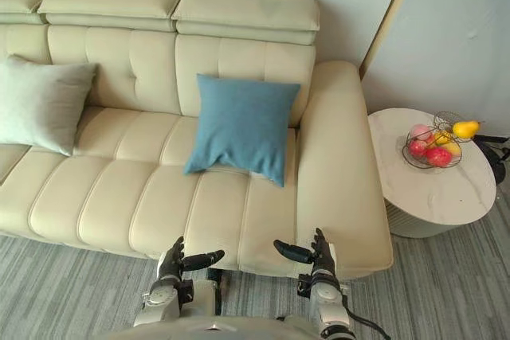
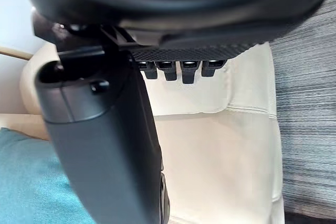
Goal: Pick up cushions and gather them together orderly.
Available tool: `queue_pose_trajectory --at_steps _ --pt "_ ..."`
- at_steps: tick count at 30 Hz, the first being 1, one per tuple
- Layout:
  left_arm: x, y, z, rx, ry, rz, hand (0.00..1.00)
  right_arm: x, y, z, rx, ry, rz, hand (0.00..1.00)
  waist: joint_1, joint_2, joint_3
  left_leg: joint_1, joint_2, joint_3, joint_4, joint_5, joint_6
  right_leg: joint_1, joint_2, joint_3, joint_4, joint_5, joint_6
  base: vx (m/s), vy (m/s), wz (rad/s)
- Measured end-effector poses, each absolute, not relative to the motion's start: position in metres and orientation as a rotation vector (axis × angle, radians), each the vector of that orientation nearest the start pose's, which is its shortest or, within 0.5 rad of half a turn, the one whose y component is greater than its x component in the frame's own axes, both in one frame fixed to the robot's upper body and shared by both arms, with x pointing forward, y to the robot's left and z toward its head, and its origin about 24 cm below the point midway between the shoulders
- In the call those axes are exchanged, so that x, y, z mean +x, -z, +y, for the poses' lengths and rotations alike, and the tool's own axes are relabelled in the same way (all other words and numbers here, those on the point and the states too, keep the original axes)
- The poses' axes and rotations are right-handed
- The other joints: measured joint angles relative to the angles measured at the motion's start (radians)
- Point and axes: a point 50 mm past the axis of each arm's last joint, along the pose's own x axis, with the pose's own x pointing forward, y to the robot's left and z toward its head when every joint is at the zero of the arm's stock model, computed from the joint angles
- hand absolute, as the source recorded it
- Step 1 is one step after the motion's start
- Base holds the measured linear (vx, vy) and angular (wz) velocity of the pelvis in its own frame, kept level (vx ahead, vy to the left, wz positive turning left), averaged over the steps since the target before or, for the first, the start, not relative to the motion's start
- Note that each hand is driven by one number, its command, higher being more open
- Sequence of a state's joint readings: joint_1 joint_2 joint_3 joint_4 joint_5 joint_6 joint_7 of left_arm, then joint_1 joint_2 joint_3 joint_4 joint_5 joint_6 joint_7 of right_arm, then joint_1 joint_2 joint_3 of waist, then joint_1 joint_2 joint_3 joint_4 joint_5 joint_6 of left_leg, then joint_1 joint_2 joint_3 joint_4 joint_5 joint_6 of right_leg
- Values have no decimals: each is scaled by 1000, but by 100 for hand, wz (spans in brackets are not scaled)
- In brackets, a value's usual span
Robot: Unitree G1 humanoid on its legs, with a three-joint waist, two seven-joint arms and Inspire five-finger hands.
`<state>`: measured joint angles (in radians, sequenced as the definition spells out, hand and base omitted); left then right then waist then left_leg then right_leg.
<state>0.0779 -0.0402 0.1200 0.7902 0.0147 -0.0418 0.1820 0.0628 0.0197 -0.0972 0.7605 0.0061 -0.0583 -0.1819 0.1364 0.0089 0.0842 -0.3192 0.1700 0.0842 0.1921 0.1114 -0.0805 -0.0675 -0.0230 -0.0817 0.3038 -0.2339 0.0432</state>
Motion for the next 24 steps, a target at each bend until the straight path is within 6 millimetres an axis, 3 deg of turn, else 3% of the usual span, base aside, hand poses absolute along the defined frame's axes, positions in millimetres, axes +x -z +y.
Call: queue_pose_trajectory --at_steps 2,3,5,6,7,8,9,12,17,20,24 --pt "148 132 167 13 -272 831 100 160 125 -167 5 280 780 100 -10 -7 4 6 -1 -5 -58 1 -18 -4 -7 -36 -32 32 -18 -154 11 41" --pt "152 130 167 19 -261 823 100 159 125 -166 9 283 782 100 -17 -19 13 -15 -1 -5 5 -13 -10 -5 -19 -54 -38 43 -20 -145 59 41" --pt "154 130 165 39 -239 819 100 154 129 -167 5 287 809 100 -20 -25 13 -21 -6 -11 196 -123 15 -18 -50 -71 -26 53 -15 -77 68 34" --pt "153 131 163 41 -229 825 100 152 129 -170 -2 292 815 100 -28 -27 15 -11 4 -12 266 -189 12 -26 -64 -76 -14 56 -8 -86 191 23" --pt "150 134 162 44 -221 844 100 148 131 -173 -1 306 823 100 -33 -12 8 16 35 -13 317 -261 3 -37 -75 -74 -11 69 12 -106 246 12" --pt "150 134 161 44 -220 847 100 148 131 -173 0 309 825 100 -34 -11 9 21 39 -14 318 -271 0 -38 -77 -73 -11 71 17 -163 373 0" --pt "147 137 161 45 -216 868 100 144 134 -175 8 320 846 100 -37 -5 9 43 26 -9 278 -305 -21 -34 -83 -64 -30 87 46 -151 286 -2" --pt "143 138 176 92 -231 885 100 132 143 -160 63 301 916 100 -41 -47 -9 98 -31 34 190 -287 -5 -11 -131 -38 -82 106 66 -113 232 -12" --pt "126 148 188 183 -196 968 100 109 156 -166 112 360 1026 100 -80 -62 -41 143 -127 -2 59 -255 2 18 -164 10 -167 142 52 -15 65 19" --pt "121 150 193 187 -212 994 100 106 158 -172 143 411 1045 100 -79 -56 -42 150 -127 -15 57 -230 10 30 -149 18 -202 165 61 57 -8 -14" --pt "120 152 194 188 -195 1012 100 101 159 -177 152 440 1056 100 -89 -66 -39 201 -119 -1 43 -230 26 88 -135 38 -264 192 45 165 -13 -25"
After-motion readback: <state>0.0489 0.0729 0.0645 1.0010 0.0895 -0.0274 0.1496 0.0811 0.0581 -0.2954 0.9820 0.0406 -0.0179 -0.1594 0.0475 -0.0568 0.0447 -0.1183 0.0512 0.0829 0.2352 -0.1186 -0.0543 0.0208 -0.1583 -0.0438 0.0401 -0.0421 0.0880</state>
